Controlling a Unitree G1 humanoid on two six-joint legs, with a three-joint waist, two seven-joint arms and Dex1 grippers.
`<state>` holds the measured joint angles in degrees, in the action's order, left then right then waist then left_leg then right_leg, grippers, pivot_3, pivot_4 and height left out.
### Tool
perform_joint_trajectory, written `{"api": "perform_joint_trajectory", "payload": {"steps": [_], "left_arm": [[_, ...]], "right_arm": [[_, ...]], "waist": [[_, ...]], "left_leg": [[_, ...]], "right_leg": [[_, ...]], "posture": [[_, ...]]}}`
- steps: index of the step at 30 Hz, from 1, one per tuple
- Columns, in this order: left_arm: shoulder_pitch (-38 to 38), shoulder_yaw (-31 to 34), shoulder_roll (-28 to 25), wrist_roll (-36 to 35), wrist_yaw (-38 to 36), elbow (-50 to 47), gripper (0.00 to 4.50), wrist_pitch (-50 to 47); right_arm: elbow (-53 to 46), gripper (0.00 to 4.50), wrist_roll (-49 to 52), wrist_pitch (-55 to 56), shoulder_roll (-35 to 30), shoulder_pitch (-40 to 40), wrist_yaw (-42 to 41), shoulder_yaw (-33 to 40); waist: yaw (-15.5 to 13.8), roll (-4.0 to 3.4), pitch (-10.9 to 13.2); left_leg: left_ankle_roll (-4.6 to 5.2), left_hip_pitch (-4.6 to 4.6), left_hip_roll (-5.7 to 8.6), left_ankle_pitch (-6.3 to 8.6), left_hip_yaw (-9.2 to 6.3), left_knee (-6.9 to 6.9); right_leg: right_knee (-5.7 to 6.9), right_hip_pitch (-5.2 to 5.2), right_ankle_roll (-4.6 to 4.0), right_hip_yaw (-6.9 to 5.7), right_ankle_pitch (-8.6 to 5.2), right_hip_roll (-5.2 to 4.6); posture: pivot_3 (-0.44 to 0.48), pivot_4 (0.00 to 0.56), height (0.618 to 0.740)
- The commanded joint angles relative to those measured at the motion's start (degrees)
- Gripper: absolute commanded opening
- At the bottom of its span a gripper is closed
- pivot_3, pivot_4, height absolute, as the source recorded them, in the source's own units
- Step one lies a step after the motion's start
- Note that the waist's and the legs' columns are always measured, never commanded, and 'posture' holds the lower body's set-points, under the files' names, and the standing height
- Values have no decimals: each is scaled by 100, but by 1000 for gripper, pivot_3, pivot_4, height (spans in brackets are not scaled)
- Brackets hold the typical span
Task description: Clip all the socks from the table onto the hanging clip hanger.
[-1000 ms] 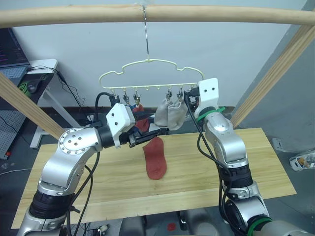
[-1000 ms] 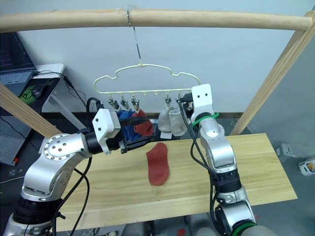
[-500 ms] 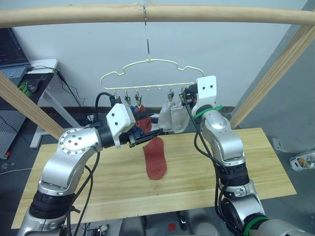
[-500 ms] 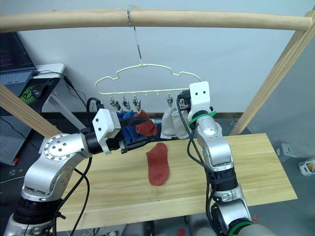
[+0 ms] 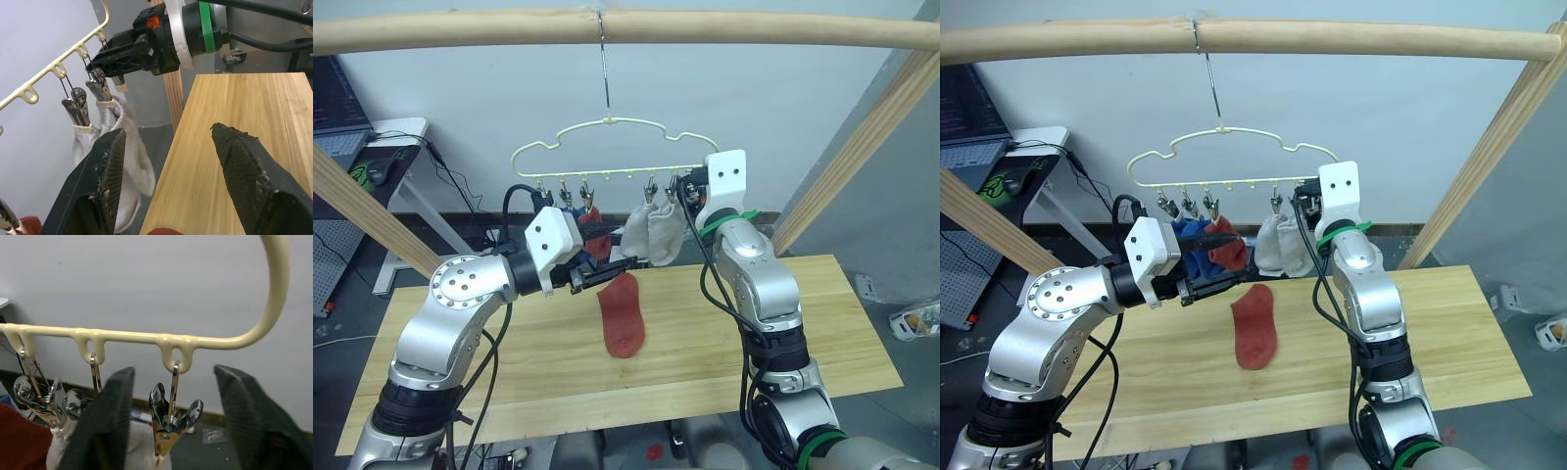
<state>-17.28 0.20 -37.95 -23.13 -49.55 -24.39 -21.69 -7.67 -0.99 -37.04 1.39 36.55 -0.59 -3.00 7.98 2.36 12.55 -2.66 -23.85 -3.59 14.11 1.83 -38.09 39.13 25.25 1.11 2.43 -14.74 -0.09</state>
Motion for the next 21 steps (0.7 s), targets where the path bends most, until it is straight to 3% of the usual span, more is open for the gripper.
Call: {"api": "perform_joint_trajectory", "payload": {"steps": [1, 21], "left_arm": [[24, -27, 19, -2, -4, -162, 2998, 110], [48, -26, -11, 30, -45, -118, 2998, 155]], "right_arm": [[-294, 2753, -27, -1, 65, 32, 142, 27], [-544, 2753, 586, -650, 851, 208, 543, 475]], "waist": [[0, 0, 0], [4, -1, 0]], "left_leg": [[0, 0, 0, 0, 0, 0], [0, 0, -1, 0, -1, 0]], "right_leg": [[0, 0, 0, 0, 0, 0], [1, 1, 0, -2, 0, -1]], "posture": [[-140, 167, 740], [-137, 169, 740]]}}
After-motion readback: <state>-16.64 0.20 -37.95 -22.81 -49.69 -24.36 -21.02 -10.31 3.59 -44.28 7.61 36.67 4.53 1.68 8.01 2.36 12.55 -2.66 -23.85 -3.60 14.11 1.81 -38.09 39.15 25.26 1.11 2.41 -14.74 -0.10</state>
